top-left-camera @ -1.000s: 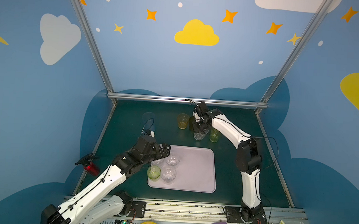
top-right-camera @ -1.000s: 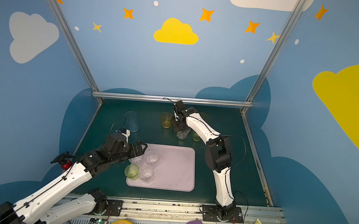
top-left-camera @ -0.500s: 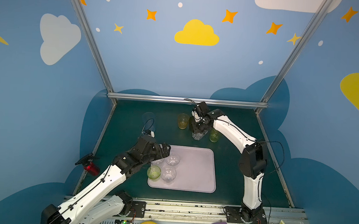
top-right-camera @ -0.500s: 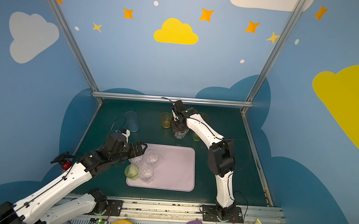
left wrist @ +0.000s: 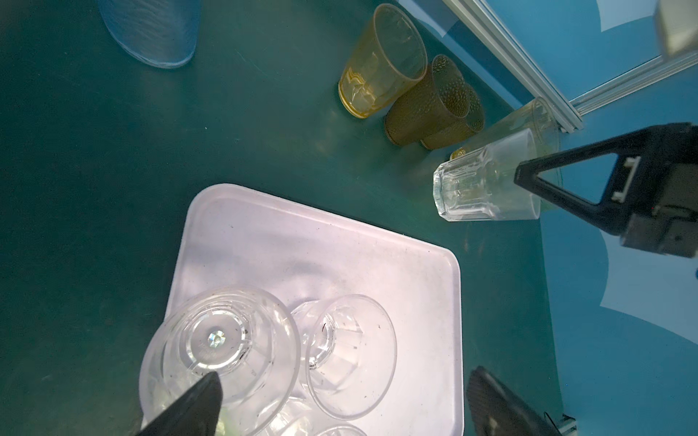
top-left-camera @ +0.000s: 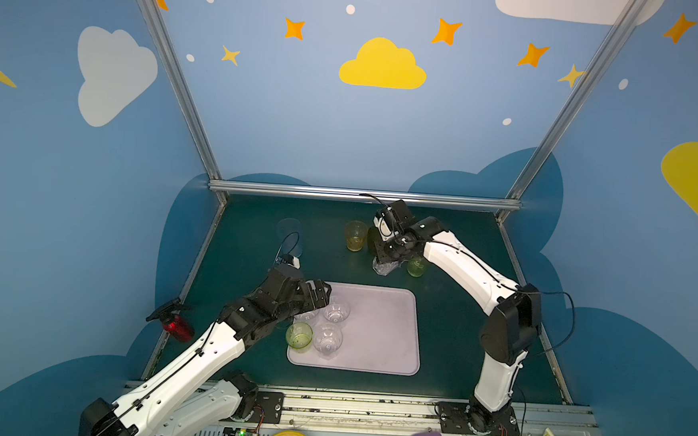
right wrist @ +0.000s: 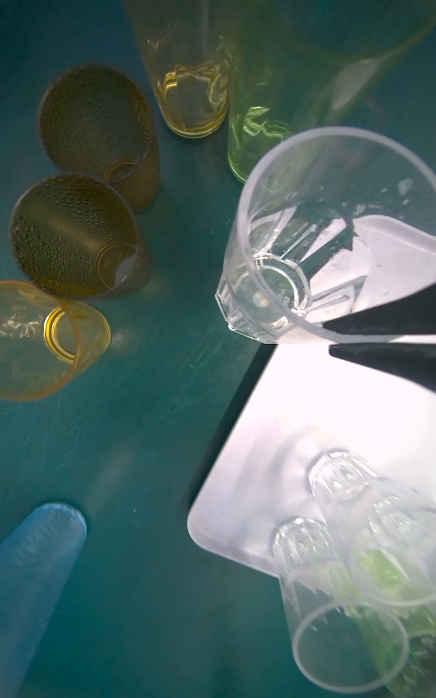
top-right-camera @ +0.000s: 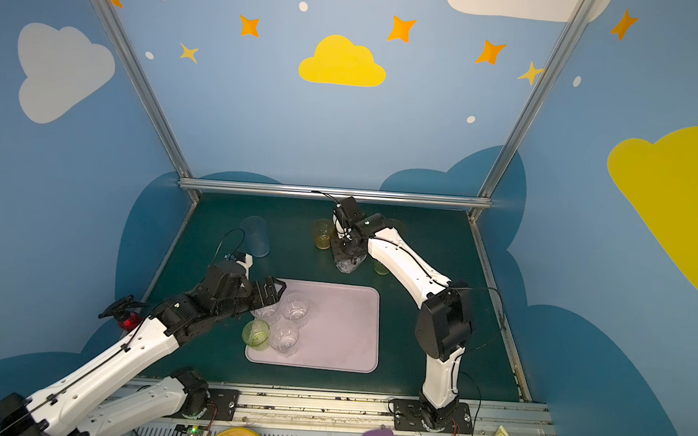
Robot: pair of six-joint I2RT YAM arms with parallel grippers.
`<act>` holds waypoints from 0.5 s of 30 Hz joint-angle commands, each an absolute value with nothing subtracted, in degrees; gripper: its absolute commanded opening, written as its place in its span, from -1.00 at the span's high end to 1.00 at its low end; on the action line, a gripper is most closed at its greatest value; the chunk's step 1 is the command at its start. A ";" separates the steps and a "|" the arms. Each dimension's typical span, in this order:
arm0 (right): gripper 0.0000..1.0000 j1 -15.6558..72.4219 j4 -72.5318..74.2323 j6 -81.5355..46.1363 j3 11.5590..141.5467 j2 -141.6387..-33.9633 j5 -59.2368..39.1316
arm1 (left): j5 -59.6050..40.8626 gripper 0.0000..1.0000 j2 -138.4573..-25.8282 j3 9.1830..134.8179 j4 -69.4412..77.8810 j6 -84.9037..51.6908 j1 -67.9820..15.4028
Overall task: Place the glasses into the tray
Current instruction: 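Lift the clear glass and carry it toward the tray with the right gripper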
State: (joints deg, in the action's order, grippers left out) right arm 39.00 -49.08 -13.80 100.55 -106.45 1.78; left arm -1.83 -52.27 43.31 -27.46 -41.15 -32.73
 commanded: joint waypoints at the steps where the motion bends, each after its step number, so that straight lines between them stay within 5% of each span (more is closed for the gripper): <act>1: 1.00 39.96 -48.34 -14.85 99.39 -102.41 1.58 | -1.49 -0.99 -51.86 42.79 -27.43 -41.59 -32.48; 15: 1.00 42.80 -47.47 -16.87 92.51 -93.01 2.68 | -3.40 -1.00 -51.68 42.35 -26.55 -43.08 -32.51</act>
State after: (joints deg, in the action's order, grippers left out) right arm 42.11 -48.64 -16.12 93.43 -96.27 2.00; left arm -2.74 -52.27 43.20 -27.24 -42.48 -32.73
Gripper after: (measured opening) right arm 0.046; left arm 0.996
